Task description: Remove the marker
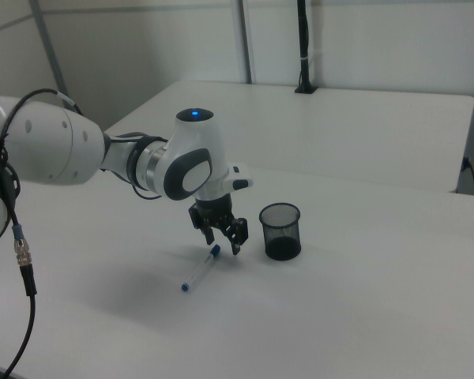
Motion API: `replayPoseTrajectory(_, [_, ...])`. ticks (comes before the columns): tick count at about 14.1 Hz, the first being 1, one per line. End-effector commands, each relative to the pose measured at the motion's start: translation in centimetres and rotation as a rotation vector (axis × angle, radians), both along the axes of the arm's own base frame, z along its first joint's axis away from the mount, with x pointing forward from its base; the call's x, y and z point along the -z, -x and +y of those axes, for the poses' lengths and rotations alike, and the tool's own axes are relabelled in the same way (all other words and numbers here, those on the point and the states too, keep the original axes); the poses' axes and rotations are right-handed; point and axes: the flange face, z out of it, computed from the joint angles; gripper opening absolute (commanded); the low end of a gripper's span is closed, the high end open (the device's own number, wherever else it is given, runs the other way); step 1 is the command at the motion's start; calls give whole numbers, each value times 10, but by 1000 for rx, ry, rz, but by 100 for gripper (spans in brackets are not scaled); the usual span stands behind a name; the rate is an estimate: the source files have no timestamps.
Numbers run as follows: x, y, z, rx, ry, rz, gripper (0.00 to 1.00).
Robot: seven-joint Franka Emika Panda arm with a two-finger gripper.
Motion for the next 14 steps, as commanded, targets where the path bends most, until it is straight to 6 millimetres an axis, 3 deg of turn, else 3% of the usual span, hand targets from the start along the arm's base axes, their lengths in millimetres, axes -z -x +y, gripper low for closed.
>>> replayPoseTrajectory(1, [-36, 5, -1, 33, 9, -43, 100])
replayPoseTrajectory(3, [-75, 10, 3, 30, 11, -47, 100])
replayPoseTrajectory(4, [-110, 17, 7, 27, 12, -31, 100])
replayPoseTrajectory(6, [-160, 29, 12, 24, 14, -9, 100])
replayPoseTrajectory(7, [-193, 40, 23, 37, 19, -17, 100])
replayPoseTrajectory(9, [-240, 61, 23, 121, 22, -59, 100])
replayPoseTrajectory(14, [-281, 102, 27, 132, 25, 18, 100])
